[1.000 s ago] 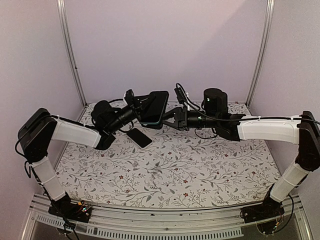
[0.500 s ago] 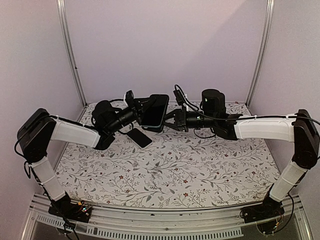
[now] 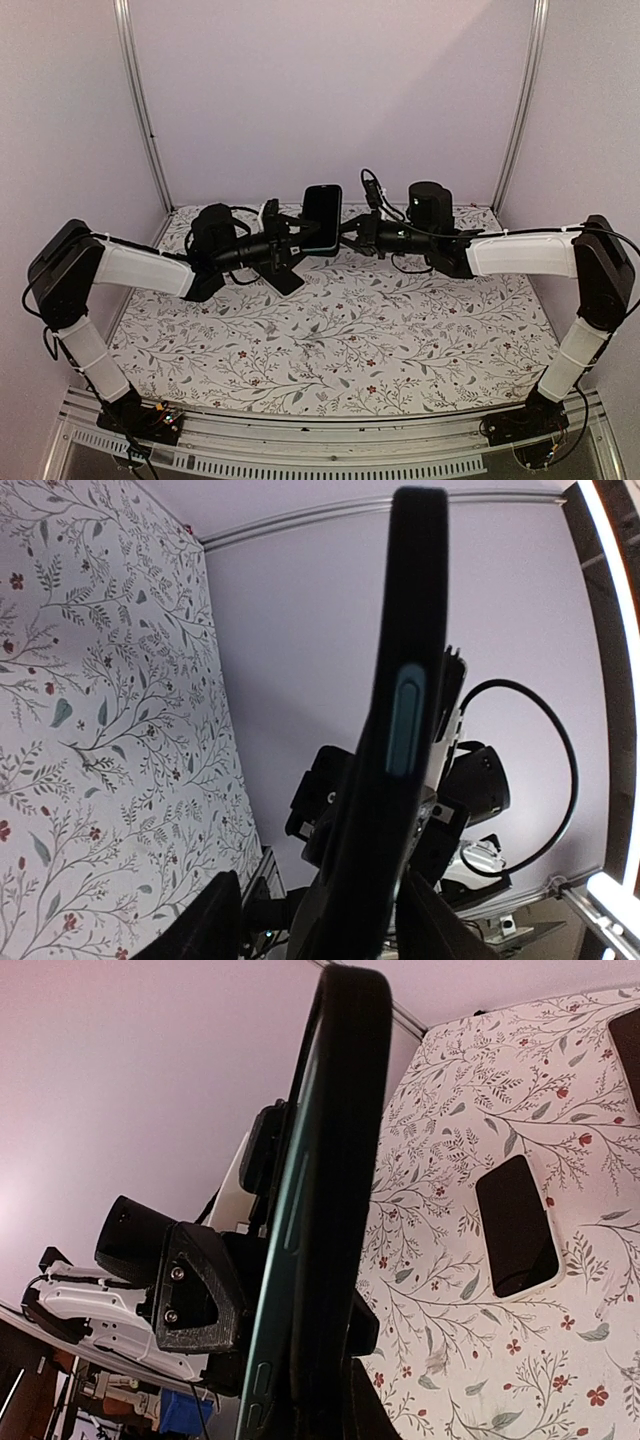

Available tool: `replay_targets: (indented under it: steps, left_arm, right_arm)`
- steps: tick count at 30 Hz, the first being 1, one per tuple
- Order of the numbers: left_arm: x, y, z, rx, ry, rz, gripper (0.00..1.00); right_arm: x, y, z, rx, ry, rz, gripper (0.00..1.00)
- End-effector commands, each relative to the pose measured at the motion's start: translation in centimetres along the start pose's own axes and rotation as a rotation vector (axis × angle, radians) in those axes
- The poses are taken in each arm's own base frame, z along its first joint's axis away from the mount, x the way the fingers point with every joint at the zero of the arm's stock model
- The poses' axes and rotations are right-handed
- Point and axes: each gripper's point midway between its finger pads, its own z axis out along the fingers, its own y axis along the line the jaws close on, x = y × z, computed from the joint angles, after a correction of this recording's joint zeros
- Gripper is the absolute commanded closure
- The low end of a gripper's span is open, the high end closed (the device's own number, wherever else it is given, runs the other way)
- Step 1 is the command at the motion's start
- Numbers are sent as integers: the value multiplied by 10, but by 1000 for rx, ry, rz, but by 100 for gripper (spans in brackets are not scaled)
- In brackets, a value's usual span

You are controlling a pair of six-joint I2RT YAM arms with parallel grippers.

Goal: Take the phone out of the phone case
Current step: Remove the bottom right corner of the phone case from the phone.

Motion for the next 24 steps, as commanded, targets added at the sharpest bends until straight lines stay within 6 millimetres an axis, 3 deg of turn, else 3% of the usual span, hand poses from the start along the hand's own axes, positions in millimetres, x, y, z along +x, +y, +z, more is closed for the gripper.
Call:
replay_targets:
  steps: [1,7,15,24]
  left_arm:
    - [5,17,-11,-92,30,63,42]
    - [2,29,-16,-166,26,115,32]
    - [1,39,-21,-237,35,175,26]
    - [-9,33,-31,-339,10,314,21]
  right_arm:
    - [-23,15,-6,-51,-99,-83,100]
    - [-17,6,-7,-27,-89,-78,100]
    - [-14,-3,-7,-8,-77,-76,100]
    - [-11,-12,-7,21,-68,-73,100]
